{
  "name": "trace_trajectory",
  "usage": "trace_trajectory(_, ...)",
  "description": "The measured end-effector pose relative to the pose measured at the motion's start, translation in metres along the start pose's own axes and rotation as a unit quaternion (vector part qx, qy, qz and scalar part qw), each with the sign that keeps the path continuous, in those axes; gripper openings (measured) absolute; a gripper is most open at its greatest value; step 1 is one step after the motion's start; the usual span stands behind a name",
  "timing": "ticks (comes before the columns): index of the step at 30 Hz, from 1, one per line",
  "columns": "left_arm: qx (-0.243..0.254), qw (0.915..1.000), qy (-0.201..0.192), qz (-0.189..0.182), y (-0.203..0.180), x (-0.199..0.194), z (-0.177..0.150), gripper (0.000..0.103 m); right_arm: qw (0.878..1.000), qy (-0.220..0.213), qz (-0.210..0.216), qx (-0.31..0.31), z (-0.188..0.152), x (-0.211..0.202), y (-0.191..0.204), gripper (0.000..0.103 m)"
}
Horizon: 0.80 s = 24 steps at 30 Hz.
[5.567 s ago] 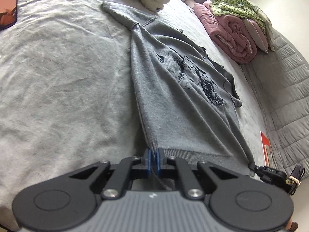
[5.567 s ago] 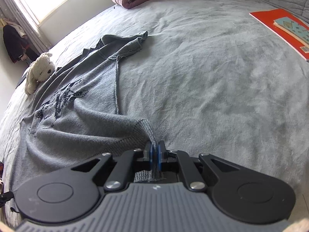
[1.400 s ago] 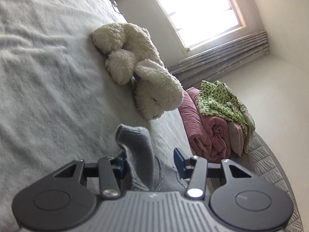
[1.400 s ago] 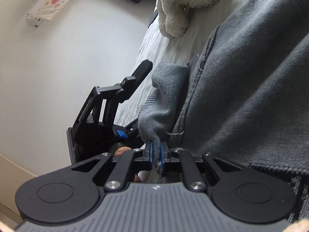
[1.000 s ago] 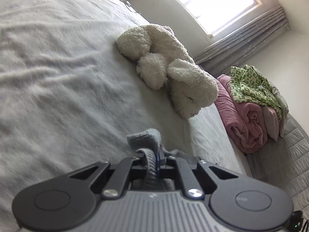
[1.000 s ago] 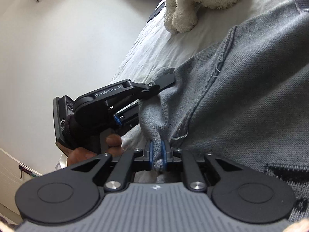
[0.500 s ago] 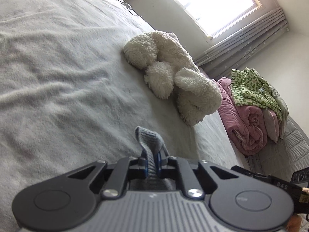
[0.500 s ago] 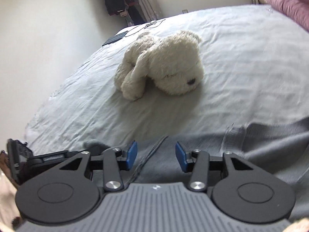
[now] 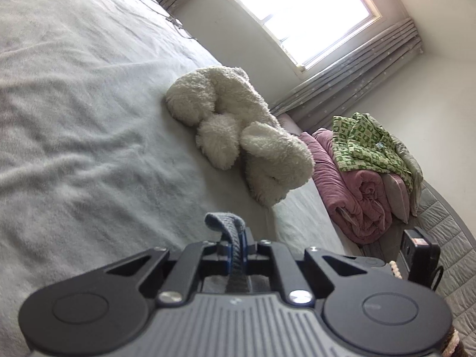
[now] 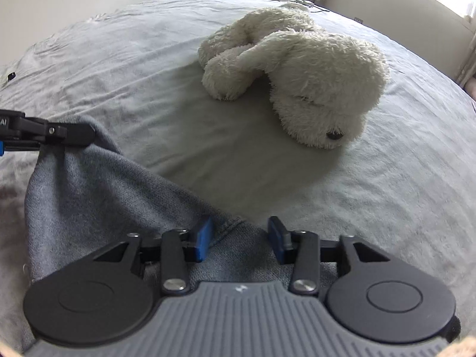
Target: Fold clothes
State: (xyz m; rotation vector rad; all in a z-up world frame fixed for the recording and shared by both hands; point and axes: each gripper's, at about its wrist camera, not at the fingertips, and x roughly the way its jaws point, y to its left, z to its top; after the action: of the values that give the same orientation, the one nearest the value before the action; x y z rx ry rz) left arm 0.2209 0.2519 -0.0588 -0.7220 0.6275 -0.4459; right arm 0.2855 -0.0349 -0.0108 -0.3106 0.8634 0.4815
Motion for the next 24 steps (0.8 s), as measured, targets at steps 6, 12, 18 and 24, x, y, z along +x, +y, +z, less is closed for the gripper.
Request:
trace_trajectory(6, 0.05, 0.9983, -0.006, -0.03, -0.017, -0.015, 0.007, 0.005, 0.997, -0.058, -0.056, -0.007, -0.008, -0.034, 0.019, 0.005)
trace_trajectory(12, 0.084, 0.9815, 0.043, -0.166, -0.012, -0.019, 0.005, 0.005, 0.991, -0.096, -0.095, 0.002, -0.044, -0.086, 0.041, 0.005)
trace_trajectory(18, 0.163, 0.9478, 0.151, -0.229, -0.022, 0.01, -0.029, 0.005, 0.996, -0.043, -0.077, 0.031, -0.091, -0.084, 0.052, 0.005)
trace_trajectory(24, 0.274, 0.9075, 0.245, -0.204, -0.05, 0.032, -0.069, 0.006, 0.995, -0.02, -0.045, 0.088, -0.102, -0.087, 0.039, 0.004)
